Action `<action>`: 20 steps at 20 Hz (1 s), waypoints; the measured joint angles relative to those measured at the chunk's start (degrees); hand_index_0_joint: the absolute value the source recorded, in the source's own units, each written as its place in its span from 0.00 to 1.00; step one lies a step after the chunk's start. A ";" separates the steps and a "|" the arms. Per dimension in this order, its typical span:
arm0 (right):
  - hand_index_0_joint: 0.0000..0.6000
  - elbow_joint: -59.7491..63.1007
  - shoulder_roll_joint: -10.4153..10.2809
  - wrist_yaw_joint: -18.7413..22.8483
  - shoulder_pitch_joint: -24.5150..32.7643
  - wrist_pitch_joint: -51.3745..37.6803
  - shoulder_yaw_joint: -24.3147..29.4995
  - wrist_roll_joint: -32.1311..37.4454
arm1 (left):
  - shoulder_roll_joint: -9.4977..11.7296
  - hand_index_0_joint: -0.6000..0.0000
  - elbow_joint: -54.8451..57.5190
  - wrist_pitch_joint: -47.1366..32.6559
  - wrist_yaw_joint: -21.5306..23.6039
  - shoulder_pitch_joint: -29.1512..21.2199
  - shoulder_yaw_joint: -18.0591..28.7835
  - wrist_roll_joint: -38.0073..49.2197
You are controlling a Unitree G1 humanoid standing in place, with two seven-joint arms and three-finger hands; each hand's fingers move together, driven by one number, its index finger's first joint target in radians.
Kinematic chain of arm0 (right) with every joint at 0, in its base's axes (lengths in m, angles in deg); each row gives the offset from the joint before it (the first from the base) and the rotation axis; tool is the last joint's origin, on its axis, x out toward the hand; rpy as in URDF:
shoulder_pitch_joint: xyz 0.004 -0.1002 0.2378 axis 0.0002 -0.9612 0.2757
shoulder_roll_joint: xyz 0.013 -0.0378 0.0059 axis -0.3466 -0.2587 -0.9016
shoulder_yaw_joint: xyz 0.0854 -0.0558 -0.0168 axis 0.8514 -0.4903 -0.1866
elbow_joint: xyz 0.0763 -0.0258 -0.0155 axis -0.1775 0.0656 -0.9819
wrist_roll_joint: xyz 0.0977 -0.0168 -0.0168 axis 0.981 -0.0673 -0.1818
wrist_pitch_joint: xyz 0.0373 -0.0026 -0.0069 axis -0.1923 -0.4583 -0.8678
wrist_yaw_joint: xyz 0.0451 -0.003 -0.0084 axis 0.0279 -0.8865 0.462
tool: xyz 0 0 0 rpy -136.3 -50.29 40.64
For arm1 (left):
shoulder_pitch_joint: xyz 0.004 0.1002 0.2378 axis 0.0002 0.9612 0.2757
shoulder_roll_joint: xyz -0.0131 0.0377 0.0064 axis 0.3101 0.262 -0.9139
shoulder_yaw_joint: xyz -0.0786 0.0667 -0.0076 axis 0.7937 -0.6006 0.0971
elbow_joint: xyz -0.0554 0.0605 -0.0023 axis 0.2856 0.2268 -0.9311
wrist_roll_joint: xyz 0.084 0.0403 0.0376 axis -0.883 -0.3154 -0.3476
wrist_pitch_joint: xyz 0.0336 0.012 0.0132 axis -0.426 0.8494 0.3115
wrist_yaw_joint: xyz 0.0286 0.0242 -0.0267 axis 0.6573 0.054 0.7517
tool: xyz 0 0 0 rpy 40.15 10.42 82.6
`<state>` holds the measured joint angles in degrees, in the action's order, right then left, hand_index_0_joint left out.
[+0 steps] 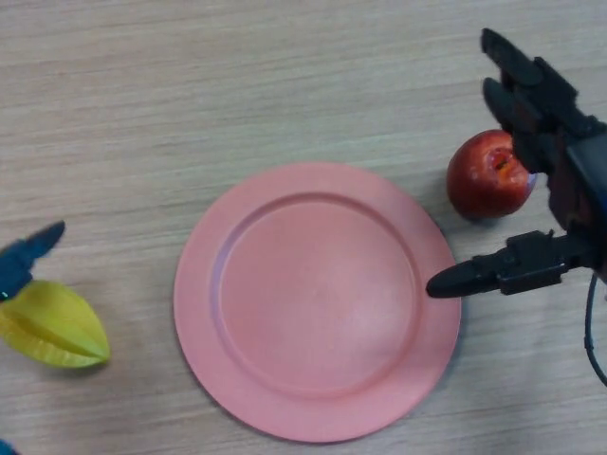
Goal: Pick up the yellow starfruit and place it on the plate
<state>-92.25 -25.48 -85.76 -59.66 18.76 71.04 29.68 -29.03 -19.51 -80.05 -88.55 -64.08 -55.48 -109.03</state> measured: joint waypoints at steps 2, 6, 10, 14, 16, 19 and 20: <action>0.00 0.18 0.05 0.28 -0.20 -0.01 0.32 -0.01 | 0.96 1.00 -1.94 -0.18 1.93 -0.87 -0.63 -1.54; 0.00 0.16 0.03 0.77 -0.55 -0.05 0.29 0.16 | 1.57 0.83 -3.35 -0.86 7.57 -2.99 -5.19 -1.57; 0.00 0.13 0.03 1.16 -0.88 -0.05 0.30 0.16 | 1.57 0.03 -6.32 -2.24 11.42 -3.00 -6.88 -1.81; 0.00 0.11 0.03 1.94 -1.52 -0.05 0.30 1.24 | 1.58 0.00 -7.47 -2.46 14.23 -2.52 -7.17 -4.49; 0.00 0.11 0.03 2.18 -1.52 -0.05 0.33 1.43 | 2.10 0.00 -7.47 -2.54 12.90 -2.25 -7.15 -3.98; 0.00 0.15 0.03 2.18 -1.52 -0.12 0.33 1.42 | 2.24 0.00 -7.44 -2.70 11.04 -2.19 -7.15 -3.64; 0.00 0.22 0.03 2.18 -1.49 -0.12 0.33 1.40 | 2.35 0.00 -7.52 -2.97 10.79 -2.74 -7.16 -3.64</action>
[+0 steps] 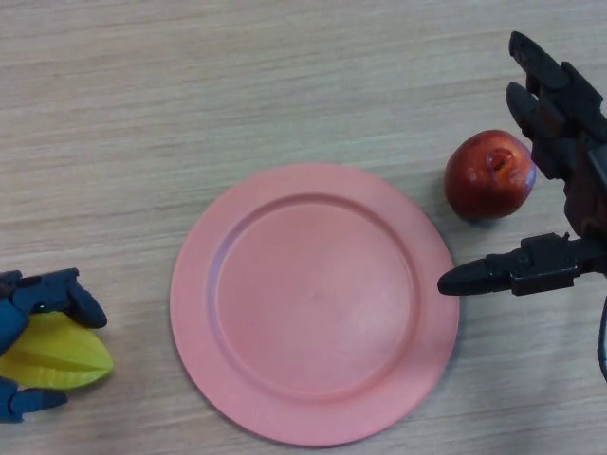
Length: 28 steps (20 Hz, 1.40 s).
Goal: Pick up the yellow starfruit and place it on the plate
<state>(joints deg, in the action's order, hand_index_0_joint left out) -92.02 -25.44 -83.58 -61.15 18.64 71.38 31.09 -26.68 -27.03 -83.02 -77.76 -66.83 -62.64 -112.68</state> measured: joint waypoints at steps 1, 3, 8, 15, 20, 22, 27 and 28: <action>0.00 0.00 0.00 0.00 0.00 0.00 0.00 0.00 | 0.22 0.00 0.00 -0.05 -0.63 -0.18 0.00 0.19; 0.00 0.00 0.00 0.02 0.35 0.00 0.02 0.01 | 1.44 0.00 0.36 0.12 -6.02 -0.71 0.01 3.30; 0.00 2.27 -0.01 0.57 0.96 -2.58 -0.12 -0.07 | 4.13 0.00 2.96 -2.71 1.56 -7.29 0.34 6.61; 0.00 1.92 -0.02 1.05 0.99 -2.58 -0.36 -0.56 | 1.43 0.00 5.25 -5.97 15.08 -13.49 -14.77 0.16; 0.00 1.69 -0.01 1.05 1.07 -2.58 -0.27 -0.54 | -0.84 0.00 -2.04 -10.73 17.66 -14.93 -20.17 -7.99; 0.00 1.70 0.00 1.05 1.07 -2.58 -0.25 -0.54 | -0.23 0.00 -2.61 -10.48 5.72 -14.53 -20.39 -5.49; 0.00 2.03 0.02 1.57 0.95 -2.62 -0.02 -0.56 | -2.29 0.08 -5.96 -11.98 1.09 -17.47 -24.27 -4.22; 0.00 2.03 0.02 1.65 0.84 -2.62 0.44 -0.57 | -3.35 0.33 -5.96 -9.66 1.68 -17.57 -24.24 -4.25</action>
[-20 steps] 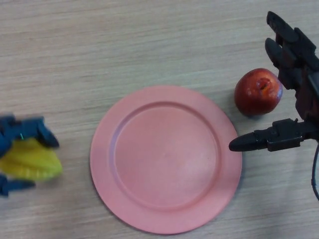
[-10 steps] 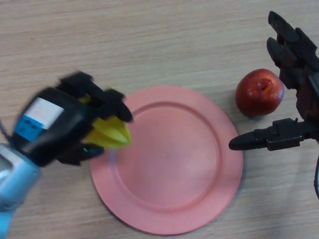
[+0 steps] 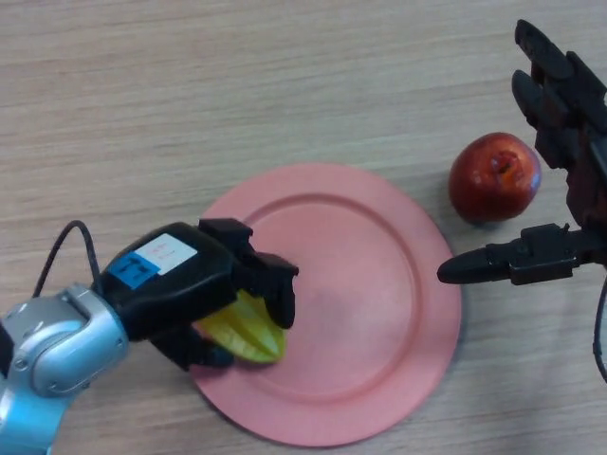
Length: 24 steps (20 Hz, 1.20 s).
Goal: Pick up the yellow starfruit and place it on the plate
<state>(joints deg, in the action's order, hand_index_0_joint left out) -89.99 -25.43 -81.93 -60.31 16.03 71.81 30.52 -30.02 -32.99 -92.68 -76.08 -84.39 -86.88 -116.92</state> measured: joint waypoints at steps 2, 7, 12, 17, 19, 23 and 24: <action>0.00 0.00 0.00 0.30 0.01 0.00 0.51 -0.01 | 0.01 0.75 0.00 0.81 1.29 -0.14 0.01 0.04; 0.00 0.02 0.01 0.44 0.07 -0.59 0.60 -1.19 | 0.07 1.00 0.00 3.11 9.80 -1.94 0.09 2.84; 0.00 0.23 0.01 0.44 0.22 -0.62 0.61 -1.20 | -2.57 1.00 9.00 13.40 9.01 -0.13 0.30 21.94; 0.00 0.69 0.00 0.48 0.24 -1.04 0.57 -1.18 | -3.69 1.00 18.80 28.30 14.30 3.41 3.03 41.39; 0.00 0.72 -0.01 0.48 0.28 -1.50 0.49 -1.17 | -4.05 1.00 19.34 31.53 17.43 4.11 4.31 43.71; 0.00 2.92 -0.04 0.49 0.40 -4.12 0.04 -1.16 | -2.82 1.00 22.24 35.10 24.58 5.25 9.49 43.70; 0.00 3.32 -0.04 0.48 0.51 -4.12 -0.26 -1.15 | -2.82 1.00 21.19 35.01 26.20 6.16 10.21 43.68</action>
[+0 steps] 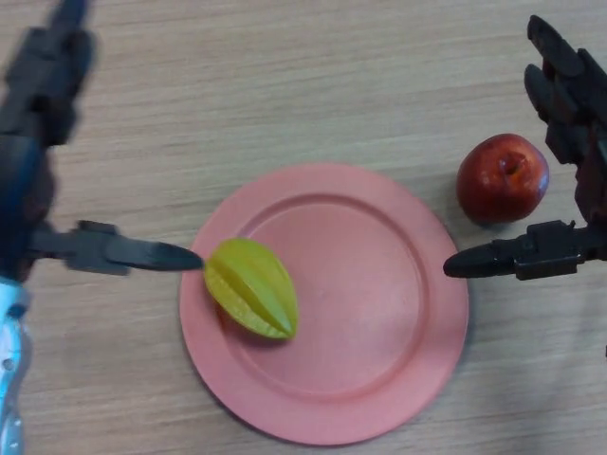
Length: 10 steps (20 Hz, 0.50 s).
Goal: Pick up the yellow starfruit and place it on the plate
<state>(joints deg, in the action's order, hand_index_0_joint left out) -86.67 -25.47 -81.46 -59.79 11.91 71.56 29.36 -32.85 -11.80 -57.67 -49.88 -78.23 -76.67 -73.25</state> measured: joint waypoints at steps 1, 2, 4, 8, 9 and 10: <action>0.00 0.45 0.00 -0.01 0.30 0.00 -0.28 0.00 | 0.00 1.00 -0.44 0.03 0.05 0.65 0.51 -0.15; 0.00 0.81 0.00 -0.07 0.66 0.00 -0.36 0.00 | 0.08 1.00 -0.46 0.57 0.28 0.66 0.98 -0.25; 0.00 0.82 0.01 -0.16 0.95 0.01 -0.54 0.00 | 0.88 1.00 -0.46 0.59 2.40 -0.42 1.10 -0.22; 0.00 0.82 0.05 -0.17 1.06 0.01 -0.50 0.00 | 0.88 1.00 -0.52 0.59 3.34 -1.40 0.96 -0.30; 0.00 0.81 0.05 -0.17 1.06 0.01 -0.50 0.00 | 0.88 1.00 -0.52 0.59 3.34 -1.38 0.95 -0.54; 0.00 0.18 0.09 -0.19 0.97 0.41 -0.50 0.00 | 0.88 1.00 -0.46 0.59 3.33 -1.37 0.93 -0.97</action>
<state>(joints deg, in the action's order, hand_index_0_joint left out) -86.50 -25.38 -81.65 -58.82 12.32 71.06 29.37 -31.97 -12.26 -57.08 -46.55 -79.61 -75.74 -74.22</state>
